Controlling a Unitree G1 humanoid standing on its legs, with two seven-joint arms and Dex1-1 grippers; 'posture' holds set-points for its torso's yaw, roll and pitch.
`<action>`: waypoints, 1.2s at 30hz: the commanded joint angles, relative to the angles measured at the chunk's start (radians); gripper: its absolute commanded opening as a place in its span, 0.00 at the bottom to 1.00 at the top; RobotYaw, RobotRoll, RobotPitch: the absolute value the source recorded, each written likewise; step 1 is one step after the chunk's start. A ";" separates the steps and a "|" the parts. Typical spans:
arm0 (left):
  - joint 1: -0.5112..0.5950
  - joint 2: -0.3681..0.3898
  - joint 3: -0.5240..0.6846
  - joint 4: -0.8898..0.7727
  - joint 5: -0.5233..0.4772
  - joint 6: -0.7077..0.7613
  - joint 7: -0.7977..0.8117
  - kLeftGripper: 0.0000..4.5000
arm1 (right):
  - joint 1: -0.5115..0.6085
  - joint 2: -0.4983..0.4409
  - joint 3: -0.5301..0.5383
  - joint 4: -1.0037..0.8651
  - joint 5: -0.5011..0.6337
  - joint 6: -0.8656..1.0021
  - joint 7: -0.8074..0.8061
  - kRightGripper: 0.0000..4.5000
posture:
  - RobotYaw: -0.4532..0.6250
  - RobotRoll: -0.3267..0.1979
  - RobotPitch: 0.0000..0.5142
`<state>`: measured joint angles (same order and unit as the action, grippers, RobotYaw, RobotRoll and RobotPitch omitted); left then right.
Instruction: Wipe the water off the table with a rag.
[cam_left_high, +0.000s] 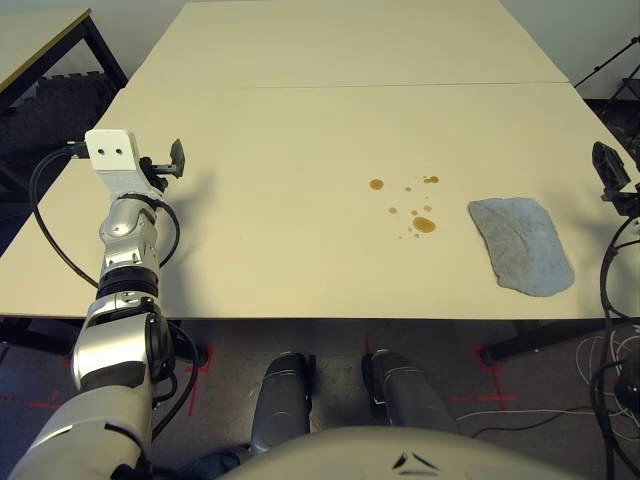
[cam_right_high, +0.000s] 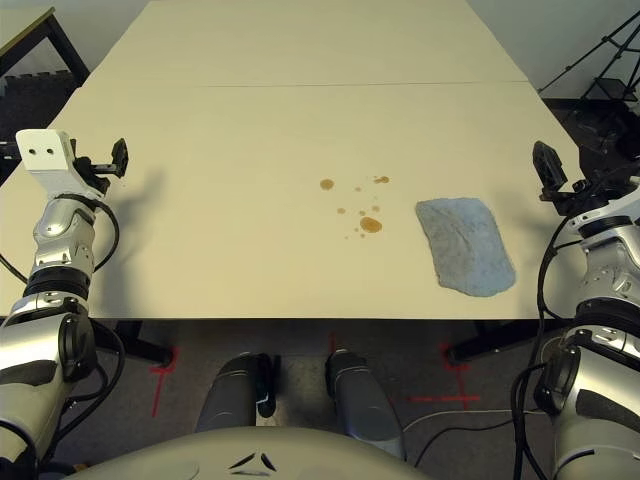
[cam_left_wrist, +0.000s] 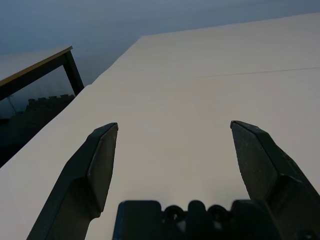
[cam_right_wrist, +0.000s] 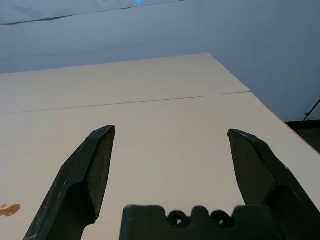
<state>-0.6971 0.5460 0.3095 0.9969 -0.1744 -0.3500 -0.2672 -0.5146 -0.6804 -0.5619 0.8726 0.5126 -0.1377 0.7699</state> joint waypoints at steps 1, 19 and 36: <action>-0.019 -0.017 -0.012 0.014 0.007 0.004 -0.011 1.00 | -0.014 -0.007 0.002 0.005 -0.006 -0.001 -0.002 0.99 | 0.31 0.62 0.22; -0.053 -0.081 -0.094 -0.079 -0.063 0.090 -0.454 1.00 | 0.115 0.017 -0.021 -0.194 0.031 0.108 -0.076 0.99 | 0.22 0.62 0.30; 0.142 -0.022 -0.248 -0.506 -0.204 0.473 -1.035 1.00 | 0.172 -0.046 -0.019 -0.268 0.050 0.246 -0.037 0.99 | 0.18 0.62 0.29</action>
<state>-0.5633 0.5173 0.0772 0.5057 -0.3798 0.1149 -1.2881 -0.3596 -0.7071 -0.5701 0.6282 0.5482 0.0731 0.7160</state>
